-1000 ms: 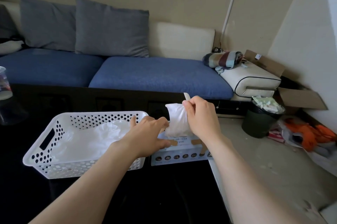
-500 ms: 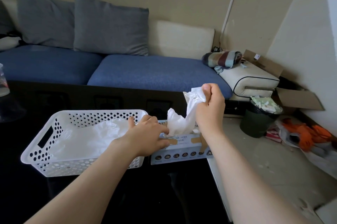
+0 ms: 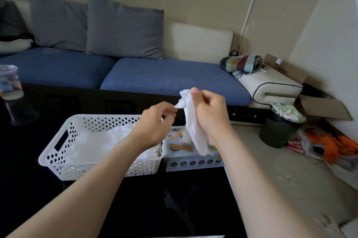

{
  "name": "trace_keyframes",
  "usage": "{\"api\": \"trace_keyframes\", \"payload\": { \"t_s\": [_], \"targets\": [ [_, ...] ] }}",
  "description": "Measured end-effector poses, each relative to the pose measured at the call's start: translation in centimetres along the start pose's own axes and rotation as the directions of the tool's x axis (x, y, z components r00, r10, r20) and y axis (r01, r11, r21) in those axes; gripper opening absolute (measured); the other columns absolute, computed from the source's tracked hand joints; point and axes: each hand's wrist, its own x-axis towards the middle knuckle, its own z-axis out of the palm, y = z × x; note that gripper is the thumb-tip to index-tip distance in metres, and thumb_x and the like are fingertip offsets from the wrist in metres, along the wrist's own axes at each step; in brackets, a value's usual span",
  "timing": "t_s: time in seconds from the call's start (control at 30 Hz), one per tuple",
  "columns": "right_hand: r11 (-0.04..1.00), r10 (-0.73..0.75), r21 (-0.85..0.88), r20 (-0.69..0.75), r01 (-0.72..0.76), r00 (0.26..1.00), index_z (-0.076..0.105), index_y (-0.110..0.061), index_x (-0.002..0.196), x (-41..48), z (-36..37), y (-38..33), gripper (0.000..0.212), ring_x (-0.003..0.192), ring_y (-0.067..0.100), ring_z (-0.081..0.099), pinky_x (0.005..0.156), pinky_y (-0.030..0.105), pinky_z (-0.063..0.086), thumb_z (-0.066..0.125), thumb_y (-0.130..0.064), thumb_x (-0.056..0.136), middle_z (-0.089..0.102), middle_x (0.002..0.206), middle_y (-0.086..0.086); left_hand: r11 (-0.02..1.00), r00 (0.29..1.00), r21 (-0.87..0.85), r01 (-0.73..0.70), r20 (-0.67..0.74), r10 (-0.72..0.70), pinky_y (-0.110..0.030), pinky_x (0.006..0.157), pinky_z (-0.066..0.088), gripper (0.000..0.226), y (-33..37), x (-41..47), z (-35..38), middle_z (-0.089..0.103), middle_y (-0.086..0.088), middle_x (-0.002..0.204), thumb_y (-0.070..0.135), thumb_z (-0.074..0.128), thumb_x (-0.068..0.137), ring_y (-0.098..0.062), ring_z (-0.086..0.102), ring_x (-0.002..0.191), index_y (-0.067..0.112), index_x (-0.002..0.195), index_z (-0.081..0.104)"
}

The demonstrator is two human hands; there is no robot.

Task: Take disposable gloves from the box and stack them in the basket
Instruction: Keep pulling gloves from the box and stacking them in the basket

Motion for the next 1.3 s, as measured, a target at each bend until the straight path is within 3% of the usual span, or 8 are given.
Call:
{"api": "trace_keyframes", "payload": {
  "t_s": [0.17, 0.33, 0.53, 0.67, 0.83, 1.03, 1.2, 1.3],
  "targets": [
    [0.982, 0.19, -0.008, 0.112, -0.19, 0.975, 0.072, 0.004, 0.093, -0.5, 1.7, -0.3, 0.057, 0.07, 0.018, 0.049, 0.068, 0.034, 0.039, 0.065, -0.052, 0.102, 0.053, 0.076, 0.005, 0.875, 1.0, -0.484, 0.015, 0.009, -0.012, -0.044, 0.095, 0.057, 0.032, 1.3, -1.2, -2.7, 0.078, -0.007, 0.106, 0.029, 0.052, 0.095, -0.022, 0.076, 0.1, 0.019, 0.116, 0.073],
    [0.95, 0.275, 0.056, 0.32, -0.308, 0.906, 0.085, -0.013, 0.092, -1.6, 2.8, -1.8, 0.038, 0.089, 0.023, 0.077, 0.082, 0.039, 0.058, 0.071, -0.047, 0.101, 0.079, 0.076, -0.014, 0.907, 0.996, -0.415, -0.07, -0.083, 0.039, -0.043, 0.086, 0.063, 0.018, 1.5, -1.8, -3.4, 0.075, -0.013, 0.099, 0.039, 0.072, 0.098, -0.02, 0.075, 0.092, 0.024, 0.107, 0.077],
    [0.917, 0.281, 0.119, 0.481, -0.38, 0.83, 0.067, -0.02, 0.075, -2.8, 3.8, -3.9, 0.033, 0.075, 0.024, 0.057, 0.075, 0.041, 0.043, 0.062, -0.048, 0.092, 0.06, 0.073, 0.0, 0.905, 0.966, -0.424, -0.033, -0.247, -0.08, -0.024, 0.069, 0.051, 0.031, 1.4, -2.6, -6.0, 0.076, -0.012, 0.086, 0.038, 0.069, 0.101, -0.007, 0.063, 0.072, 0.011, 0.089, 0.078],
    [0.977, 0.157, 0.038, 0.542, -0.21, 0.826, 0.073, -0.026, 0.111, -3.8, 5.0, -4.7, 0.037, 0.106, 0.016, 0.073, 0.092, 0.037, 0.056, 0.077, -0.047, 0.082, 0.078, 0.111, -0.004, 0.904, 0.969, -0.428, -0.008, -0.227, -0.098, -0.032, 0.069, 0.053, 0.033, 1.5, -3.3, -7.4, 0.074, -0.019, 0.086, 0.034, 0.067, 0.102, -0.013, 0.063, 0.071, 0.007, 0.087, 0.078],
    [0.988, 0.154, -0.068, 0.546, -0.139, 0.824, 0.054, 0.006, 0.083, -4.5, 6.0, -5.3, 0.028, 0.075, 0.026, 0.05, 0.072, 0.038, 0.038, 0.055, -0.017, 0.067, 0.053, 0.077, 0.009, 0.937, 0.956, -0.345, 0.056, -0.253, -0.15, -0.036, 0.065, 0.044, 0.043, 0.7, -3.8, -8.9, 0.06, -0.005, 0.074, 0.04, 0.059, 0.105, -0.015, 0.052, 0.07, 0.002, 0.09, 0.072],
    [0.911, 0.391, -0.14, 0.591, -0.387, 0.706, 0.052, -0.015, 0.072, -3.7, 5.4, -4.5, 0.003, 0.068, 0.027, 0.051, 0.068, 0.036, 0.04, 0.055, -0.016, 0.073, 0.053, 0.071, 0.008, 0.942, 0.947, -0.27, 0.197, -0.198, -0.254, -0.029, 0.052, 0.052, 0.043, 0.0, -4.2, -9.9, 0.059, -0.009, 0.081, 0.035, 0.049, 0.11, -0.022, 0.058, 0.07, -0.003, 0.1, 0.067],
    [0.891, 0.427, -0.319, 0.347, -0.323, 0.835, 0.068, -0.003, 0.084, -3.1, 5.7, -3.3, 0.023, 0.074, 0.031, 0.066, 0.068, 0.033, 0.045, 0.064, -0.025, 0.087, 0.067, 0.078, 0.017, 0.909, 0.907, -0.177, 0.377, -0.129, -0.401, -0.028, 0.048, 0.056, 0.033, -1.3, -4.4, -10.4, 0.064, -0.011, 0.097, 0.031, 0.043, 0.112, -0.027, 0.067, 0.072, 0.011, 0.101, 0.066],
    [0.889, 0.272, -0.431, 0.226, -0.154, 0.935, 0.046, -0.013, 0.068, -2.8, 6.6, -2.4, 0.024, 0.059, 0.024, 0.033, 0.057, 0.032, 0.023, 0.061, -0.014, 0.087, 0.036, 0.063, 0.004, 0.88, 0.868, -0.072, 0.469, -0.146, -0.474, -0.024, 0.041, 0.051, 0.03, -2.4, -4.4, -10.9, 0.068, -0.017, 0.099, 0.024, 0.041, 0.112, -0.031, 0.073, 0.066, 0.011, 0.099, 0.064]
  ]
}}
